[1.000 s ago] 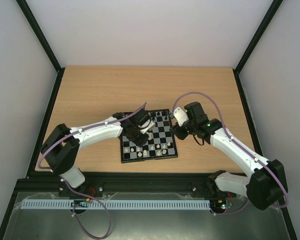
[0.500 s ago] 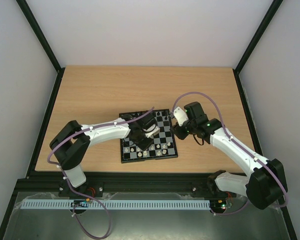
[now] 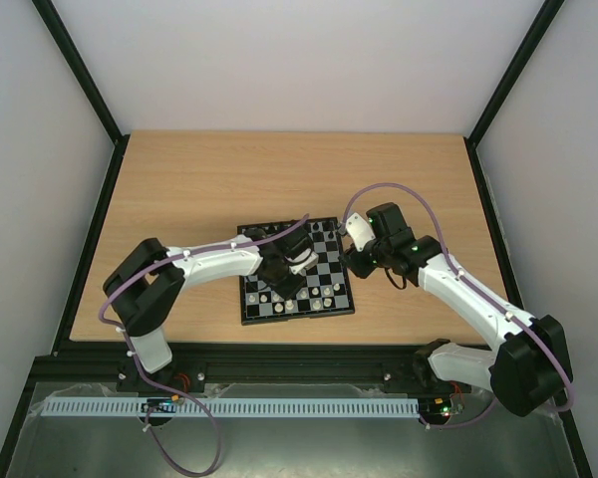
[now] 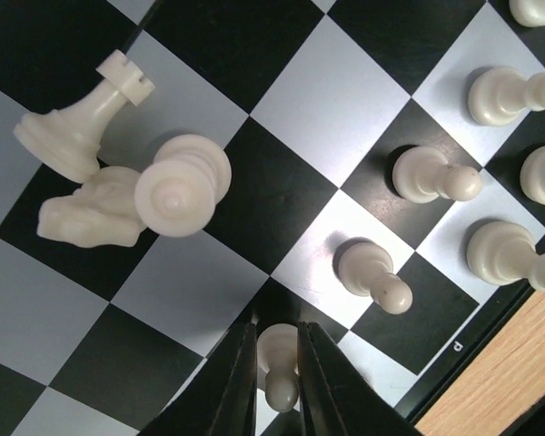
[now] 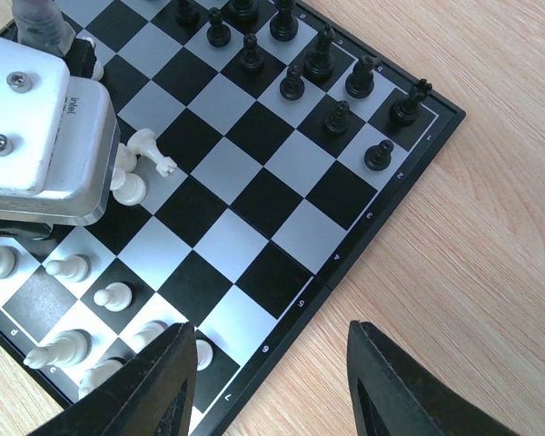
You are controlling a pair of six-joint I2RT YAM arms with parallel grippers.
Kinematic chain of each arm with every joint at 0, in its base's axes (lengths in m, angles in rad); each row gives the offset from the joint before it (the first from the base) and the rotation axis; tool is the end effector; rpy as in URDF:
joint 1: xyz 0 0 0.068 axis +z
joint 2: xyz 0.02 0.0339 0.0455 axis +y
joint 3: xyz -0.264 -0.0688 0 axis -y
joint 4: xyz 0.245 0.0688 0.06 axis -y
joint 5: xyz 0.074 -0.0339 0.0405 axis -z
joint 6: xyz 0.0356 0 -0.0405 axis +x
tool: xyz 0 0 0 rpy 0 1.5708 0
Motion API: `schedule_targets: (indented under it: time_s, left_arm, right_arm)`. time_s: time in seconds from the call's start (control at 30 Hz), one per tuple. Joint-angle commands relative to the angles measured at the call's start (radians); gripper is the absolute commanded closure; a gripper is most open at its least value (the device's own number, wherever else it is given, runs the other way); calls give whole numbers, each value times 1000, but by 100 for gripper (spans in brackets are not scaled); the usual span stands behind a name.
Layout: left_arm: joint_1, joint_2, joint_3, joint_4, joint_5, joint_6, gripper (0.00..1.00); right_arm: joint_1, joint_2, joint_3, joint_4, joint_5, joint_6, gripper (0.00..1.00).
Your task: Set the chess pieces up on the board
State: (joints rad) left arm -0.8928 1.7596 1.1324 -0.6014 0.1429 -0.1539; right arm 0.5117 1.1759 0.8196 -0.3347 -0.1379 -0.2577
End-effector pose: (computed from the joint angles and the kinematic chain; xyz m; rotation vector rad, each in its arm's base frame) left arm 0.2092 -0.2678 0.1747 1.0752 2.6779 -0.4281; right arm 0.2184 0.1282 0.2583 -0.9200 2.0757 0.2907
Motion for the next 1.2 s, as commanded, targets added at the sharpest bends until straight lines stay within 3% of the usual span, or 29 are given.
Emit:
schedule_targets:
  time_s: [0.0,0.57,0.7,0.93,1.17]
  left_arm:
    - [-5,12,23,-2,-26,-8,83]
    - [18,-116,71,-51,-26,-16,59]
    - [71,-193,31,-14,-99,-71,52]
    - [186,-226,-44,38,-189,-154,47]
    - [226,-158,-43,53,-153,-154,46]
  right_arm:
    - [-2,11,-11,-14,-12,-6,53]
    - [-2,15,-11,-18,-19,-10,53]
    - [-2,17,-10,-20,-19,-13,53]
    - [-2,17,-9,-21,-24,-14,53]
    - [-3,11,-10,-23,-26,-14,53]
